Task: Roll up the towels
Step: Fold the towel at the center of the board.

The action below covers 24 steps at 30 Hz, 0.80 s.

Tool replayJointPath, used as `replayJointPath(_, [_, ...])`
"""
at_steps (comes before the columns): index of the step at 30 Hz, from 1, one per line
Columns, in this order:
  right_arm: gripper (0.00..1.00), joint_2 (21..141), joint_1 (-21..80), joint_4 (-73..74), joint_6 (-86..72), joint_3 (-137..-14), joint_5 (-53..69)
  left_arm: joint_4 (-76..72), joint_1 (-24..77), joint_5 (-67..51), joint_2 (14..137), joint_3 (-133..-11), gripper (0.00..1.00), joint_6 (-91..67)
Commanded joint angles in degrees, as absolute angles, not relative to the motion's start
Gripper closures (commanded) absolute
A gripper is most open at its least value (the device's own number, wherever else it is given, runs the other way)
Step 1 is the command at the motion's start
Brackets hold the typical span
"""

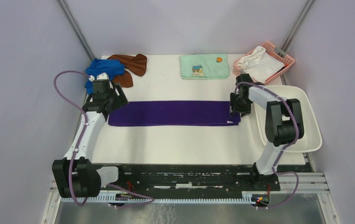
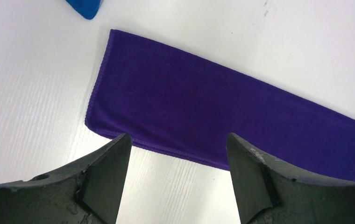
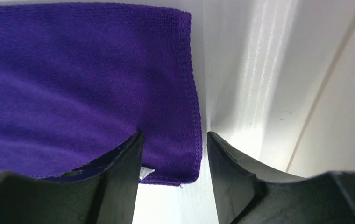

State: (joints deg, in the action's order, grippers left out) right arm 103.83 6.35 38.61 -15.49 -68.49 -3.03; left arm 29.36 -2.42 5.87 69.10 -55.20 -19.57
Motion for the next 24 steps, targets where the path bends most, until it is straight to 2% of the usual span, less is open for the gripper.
replayJointPath(1, [0.41,105.62,6.29,38.78,-14.30,-70.22,-4.03,26.13,-0.98,7.24,67.75,-54.26,0.18,-16.42])
replayJointPath(8, [0.49,110.52,6.41,39.54,-15.35,-68.98,1.18,25.91,-0.62,6.34,68.67,-54.59,0.18,-16.60])
replayJointPath(14, [0.67,111.83,6.42,40.88,-16.96,-67.95,3.79,25.92,-0.55,6.34,68.58,-54.65,0.18,-16.60])
replayJointPath(20, [0.98,110.28,8.46,42.28,-16.13,-70.47,1.16,25.83,-0.44,6.15,68.58,-54.42,0.18,-16.73])
replayJointPath(24, [0.99,106.33,11.92,45.27,-15.45,-73.71,-3.73,25.78,-0.44,6.31,68.74,-54.52,0.18,-16.78])
